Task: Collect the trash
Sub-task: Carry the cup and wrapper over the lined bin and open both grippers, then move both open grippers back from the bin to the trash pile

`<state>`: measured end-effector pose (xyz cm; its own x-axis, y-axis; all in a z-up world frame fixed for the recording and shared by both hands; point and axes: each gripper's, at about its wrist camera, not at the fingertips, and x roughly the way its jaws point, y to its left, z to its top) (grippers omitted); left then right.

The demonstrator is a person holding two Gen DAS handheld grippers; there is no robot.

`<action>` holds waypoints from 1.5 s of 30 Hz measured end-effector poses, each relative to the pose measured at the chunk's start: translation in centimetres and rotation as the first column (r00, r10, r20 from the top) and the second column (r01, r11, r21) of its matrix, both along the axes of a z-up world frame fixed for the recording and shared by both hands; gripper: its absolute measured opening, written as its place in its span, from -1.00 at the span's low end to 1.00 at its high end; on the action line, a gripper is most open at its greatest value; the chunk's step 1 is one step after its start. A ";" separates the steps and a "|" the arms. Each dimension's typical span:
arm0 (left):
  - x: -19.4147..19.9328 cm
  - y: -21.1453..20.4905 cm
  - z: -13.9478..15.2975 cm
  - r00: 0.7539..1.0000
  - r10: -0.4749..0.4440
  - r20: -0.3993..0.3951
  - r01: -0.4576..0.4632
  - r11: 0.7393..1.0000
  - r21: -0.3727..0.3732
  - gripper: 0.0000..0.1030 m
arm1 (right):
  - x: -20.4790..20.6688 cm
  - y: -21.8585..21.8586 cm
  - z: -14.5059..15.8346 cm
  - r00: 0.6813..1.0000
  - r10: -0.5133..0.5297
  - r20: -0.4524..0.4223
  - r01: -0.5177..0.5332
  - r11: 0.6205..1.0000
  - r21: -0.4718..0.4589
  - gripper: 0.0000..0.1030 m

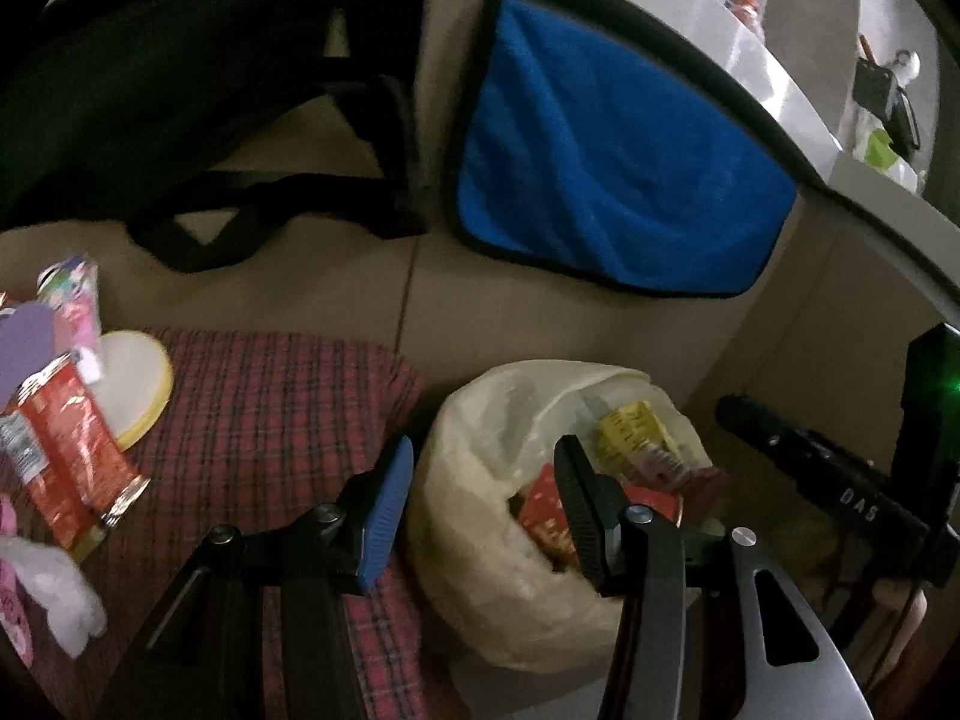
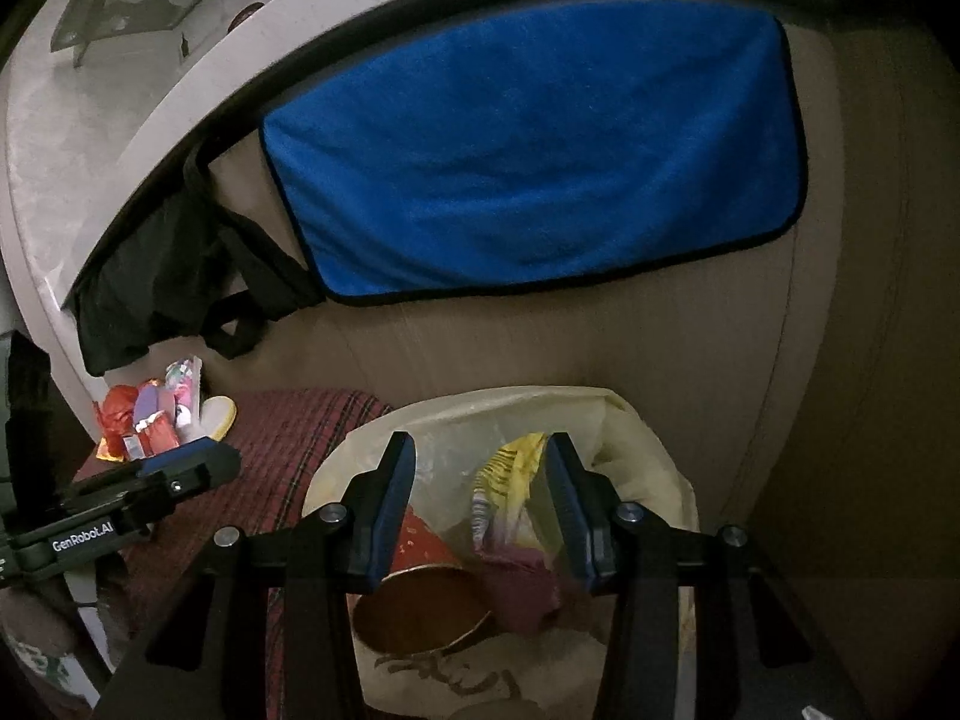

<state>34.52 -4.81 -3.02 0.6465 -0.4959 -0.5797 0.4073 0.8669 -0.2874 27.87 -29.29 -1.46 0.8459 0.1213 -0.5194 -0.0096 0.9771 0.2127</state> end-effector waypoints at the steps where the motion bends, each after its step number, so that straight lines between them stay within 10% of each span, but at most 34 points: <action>1: -0.2 0.7 0.1 1.000 0.012 -0.002 -0.012 1.000 -0.004 -0.03 | -0.3 0.2 0.3 1.000 -0.003 0.009 0.003 1.000 -0.004 -0.17; 25: -3.8 24.0 0.4 0.928 0.371 0.031 -0.368 0.928 -0.060 -0.03 | 0.5 18.4 2.5 0.971 0.240 0.018 -0.238 0.969 -0.070 -0.17; 38: -0.3 26.7 -1.5 0.968 0.247 -0.039 -0.250 0.962 -0.108 -0.03 | 2.6 22.0 -0.6 0.948 0.308 -0.076 -0.309 0.951 -0.003 -0.17; 45: 1.4 29.9 -1.1 0.949 0.313 -0.041 -0.315 0.945 -0.092 -0.03 | 2.7 25.3 -2.3 0.896 0.420 -0.143 -0.427 0.904 -0.016 -0.17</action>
<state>35.93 25.07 -4.15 0.7641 -0.3243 -0.5576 0.1103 0.9174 -0.3824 30.57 -3.97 -3.74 0.6423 0.4261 -0.6370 -0.3992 0.8956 0.1966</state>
